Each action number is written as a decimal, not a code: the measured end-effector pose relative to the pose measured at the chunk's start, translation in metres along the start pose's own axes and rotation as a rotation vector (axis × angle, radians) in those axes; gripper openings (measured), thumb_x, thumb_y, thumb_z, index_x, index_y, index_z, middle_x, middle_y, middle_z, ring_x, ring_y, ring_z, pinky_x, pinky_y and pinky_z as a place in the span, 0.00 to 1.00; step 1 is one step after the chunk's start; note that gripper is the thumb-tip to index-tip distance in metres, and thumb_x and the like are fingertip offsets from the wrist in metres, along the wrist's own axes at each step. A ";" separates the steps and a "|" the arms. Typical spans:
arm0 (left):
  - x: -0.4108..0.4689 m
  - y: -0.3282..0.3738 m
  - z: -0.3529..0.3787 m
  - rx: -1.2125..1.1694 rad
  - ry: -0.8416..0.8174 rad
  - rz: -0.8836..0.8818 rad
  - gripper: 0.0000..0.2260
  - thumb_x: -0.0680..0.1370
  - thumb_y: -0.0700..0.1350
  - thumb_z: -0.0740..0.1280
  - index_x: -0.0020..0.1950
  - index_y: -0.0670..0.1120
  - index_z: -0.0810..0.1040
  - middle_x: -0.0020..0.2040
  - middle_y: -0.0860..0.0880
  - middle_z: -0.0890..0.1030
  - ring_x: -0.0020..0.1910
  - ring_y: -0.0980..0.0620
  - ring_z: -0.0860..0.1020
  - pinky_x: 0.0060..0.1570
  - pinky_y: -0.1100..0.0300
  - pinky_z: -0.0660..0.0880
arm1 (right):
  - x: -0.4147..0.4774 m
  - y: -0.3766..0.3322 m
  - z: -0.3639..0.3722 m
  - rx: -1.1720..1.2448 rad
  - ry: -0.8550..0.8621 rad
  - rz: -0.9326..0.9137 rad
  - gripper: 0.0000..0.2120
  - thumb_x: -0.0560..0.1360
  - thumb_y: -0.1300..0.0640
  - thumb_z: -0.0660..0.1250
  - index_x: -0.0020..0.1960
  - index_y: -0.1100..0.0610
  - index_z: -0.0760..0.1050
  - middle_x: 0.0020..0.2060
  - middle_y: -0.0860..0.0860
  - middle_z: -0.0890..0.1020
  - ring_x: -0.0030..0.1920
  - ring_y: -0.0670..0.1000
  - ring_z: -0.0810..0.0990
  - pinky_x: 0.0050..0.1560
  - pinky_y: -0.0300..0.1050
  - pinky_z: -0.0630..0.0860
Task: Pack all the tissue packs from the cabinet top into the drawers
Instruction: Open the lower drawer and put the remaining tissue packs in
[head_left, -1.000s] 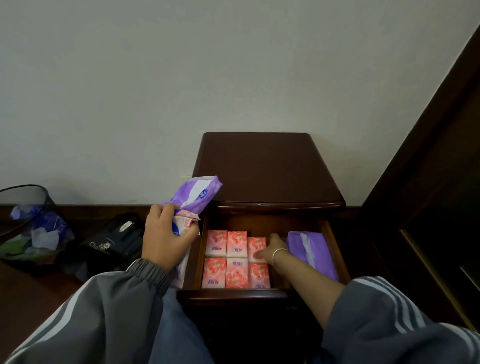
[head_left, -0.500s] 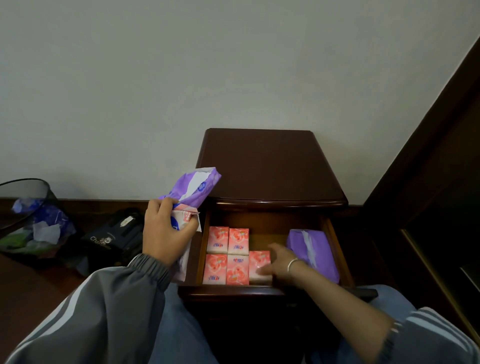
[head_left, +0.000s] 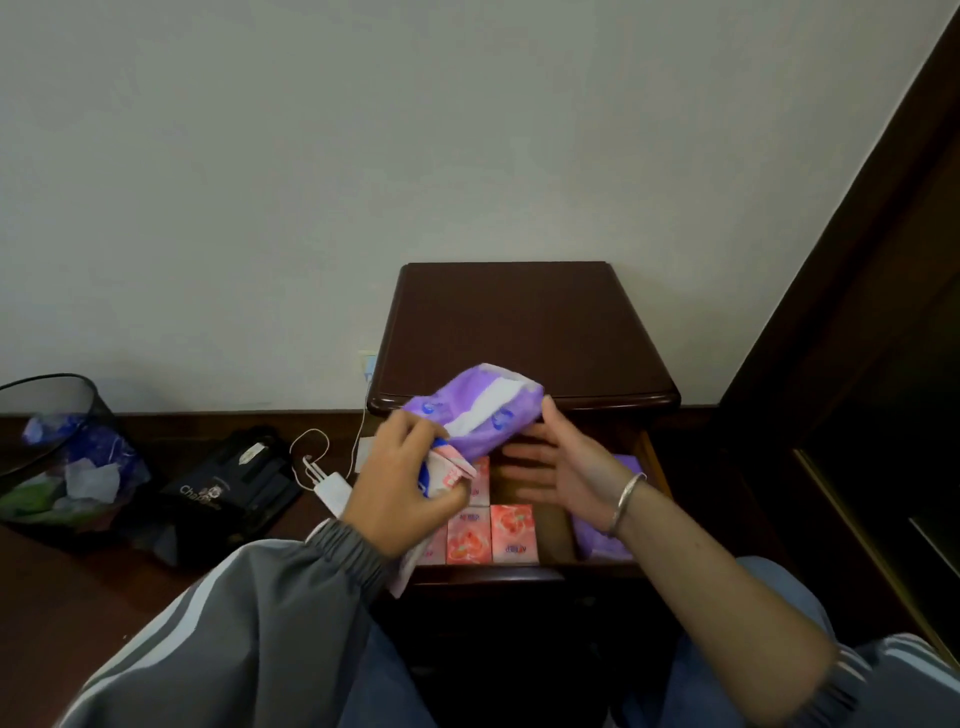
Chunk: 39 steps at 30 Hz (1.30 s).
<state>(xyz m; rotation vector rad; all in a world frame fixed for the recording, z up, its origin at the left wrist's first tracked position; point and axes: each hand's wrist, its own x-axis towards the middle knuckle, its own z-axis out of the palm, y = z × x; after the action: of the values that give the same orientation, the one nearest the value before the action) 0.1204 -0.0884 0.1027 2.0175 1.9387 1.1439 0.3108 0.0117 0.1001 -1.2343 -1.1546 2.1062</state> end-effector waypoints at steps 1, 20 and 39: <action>-0.001 0.007 0.005 0.005 -0.055 0.044 0.17 0.64 0.54 0.67 0.49 0.47 0.74 0.48 0.51 0.69 0.48 0.52 0.72 0.49 0.61 0.71 | -0.003 -0.005 0.003 0.034 -0.002 -0.023 0.24 0.75 0.38 0.60 0.62 0.55 0.74 0.57 0.57 0.80 0.55 0.58 0.81 0.57 0.56 0.77; -0.001 -0.028 0.027 -0.279 -0.217 -0.599 0.21 0.74 0.56 0.68 0.62 0.47 0.73 0.53 0.44 0.77 0.47 0.48 0.81 0.48 0.48 0.80 | -0.002 0.038 -0.106 -0.238 0.418 -0.067 0.12 0.75 0.61 0.68 0.56 0.65 0.78 0.46 0.58 0.81 0.43 0.54 0.80 0.38 0.46 0.78; -0.008 -0.028 0.039 -0.242 -0.162 -0.561 0.19 0.74 0.56 0.68 0.62 0.53 0.72 0.52 0.53 0.71 0.50 0.57 0.74 0.48 0.61 0.74 | 0.012 0.034 -0.123 -0.927 0.751 -0.191 0.16 0.74 0.57 0.69 0.61 0.60 0.77 0.53 0.58 0.82 0.52 0.57 0.80 0.53 0.48 0.75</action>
<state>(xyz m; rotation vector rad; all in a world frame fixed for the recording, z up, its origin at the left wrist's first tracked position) 0.1209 -0.0750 0.0562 1.2787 1.9803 0.9750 0.4122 0.0555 0.0339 -1.9372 -1.7819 0.7473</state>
